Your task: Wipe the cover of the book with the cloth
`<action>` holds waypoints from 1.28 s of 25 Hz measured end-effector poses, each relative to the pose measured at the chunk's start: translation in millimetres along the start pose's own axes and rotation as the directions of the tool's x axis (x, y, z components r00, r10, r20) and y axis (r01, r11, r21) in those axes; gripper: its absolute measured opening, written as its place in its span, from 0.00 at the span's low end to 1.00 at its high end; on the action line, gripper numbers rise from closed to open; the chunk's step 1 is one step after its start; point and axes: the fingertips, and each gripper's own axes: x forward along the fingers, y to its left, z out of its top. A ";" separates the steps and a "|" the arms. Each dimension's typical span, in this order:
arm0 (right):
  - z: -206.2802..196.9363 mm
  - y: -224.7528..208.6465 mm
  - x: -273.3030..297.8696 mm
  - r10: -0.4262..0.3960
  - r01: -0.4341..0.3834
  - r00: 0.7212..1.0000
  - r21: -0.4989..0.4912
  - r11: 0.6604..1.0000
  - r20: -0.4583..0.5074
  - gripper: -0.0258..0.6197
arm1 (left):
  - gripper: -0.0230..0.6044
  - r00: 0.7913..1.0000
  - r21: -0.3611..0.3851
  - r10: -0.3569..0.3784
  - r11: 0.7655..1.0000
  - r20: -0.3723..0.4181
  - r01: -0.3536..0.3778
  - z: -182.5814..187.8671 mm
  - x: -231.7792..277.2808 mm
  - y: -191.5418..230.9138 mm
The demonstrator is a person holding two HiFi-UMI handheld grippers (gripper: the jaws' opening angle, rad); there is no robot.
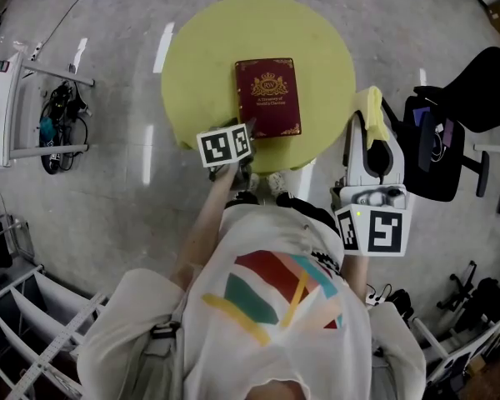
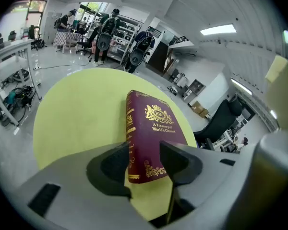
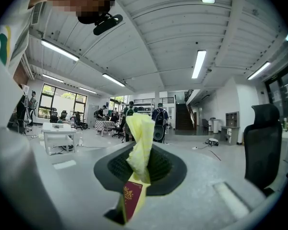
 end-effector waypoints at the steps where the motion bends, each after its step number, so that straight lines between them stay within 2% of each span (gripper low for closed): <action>1: -0.5 -1.2 -1.2 -0.004 0.004 1.000 0.000 1.000 -0.002 0.08 | 0.36 1.000 -0.009 0.000 1.000 -0.007 -0.001 -2.4 1.5 1.2; 5: -1.7 -4.9 -4.3 -0.023 0.023 1.000 -0.005 1.000 -0.012 0.08 | 0.36 1.000 -0.016 0.009 1.000 -0.030 -0.009 -7.3 6.3 5.3; 9: -3.7 -4.7 -5.7 -0.034 0.034 0.999 -0.008 0.999 -0.018 0.08 | 0.29 0.999 0.002 0.016 1.000 -0.045 -0.016 -9.1 8.8 6.1; 18: -3.4 -1.5 -0.7 -0.024 0.024 1.000 -0.014 1.000 -0.017 0.09 | 0.29 0.999 0.013 -0.001 1.000 -0.054 0.002 -8.8 9.5 4.4; 22: -5.4 1.8 8.3 -0.006 0.005 1.000 -0.046 0.999 -0.030 0.08 | 0.29 0.999 0.023 -0.007 1.000 -0.052 0.008 -9.6 8.9 4.2; 24: -4.7 4.8 17.1 0.013 -0.017 0.999 -0.092 0.996 -0.041 0.08 | 0.29 0.999 0.026 -0.007 1.000 -0.049 0.008 -10.2 9.0 4.1; 27: -4.9 9.0 36.4 0.046 -0.062 0.996 -0.211 0.975 -0.081 0.08 | 0.29 0.999 0.030 -0.005 1.000 -0.043 0.006 -9.7 10.2 2.8; 30: -18.0 13.2 65.1 0.069 -0.123 0.984 -0.341 0.932 -0.165 0.08 | 0.28 0.999 0.037 0.001 0.999 -0.045 0.001 -8.9 10.8 1.6; 32: -29.8 17.4 86.8 0.085 -0.170 0.974 -0.426 0.889 -0.209 0.08 | 0.29 0.999 0.035 0.002 0.999 -0.047 -0.001 -8.1 9.1 0.7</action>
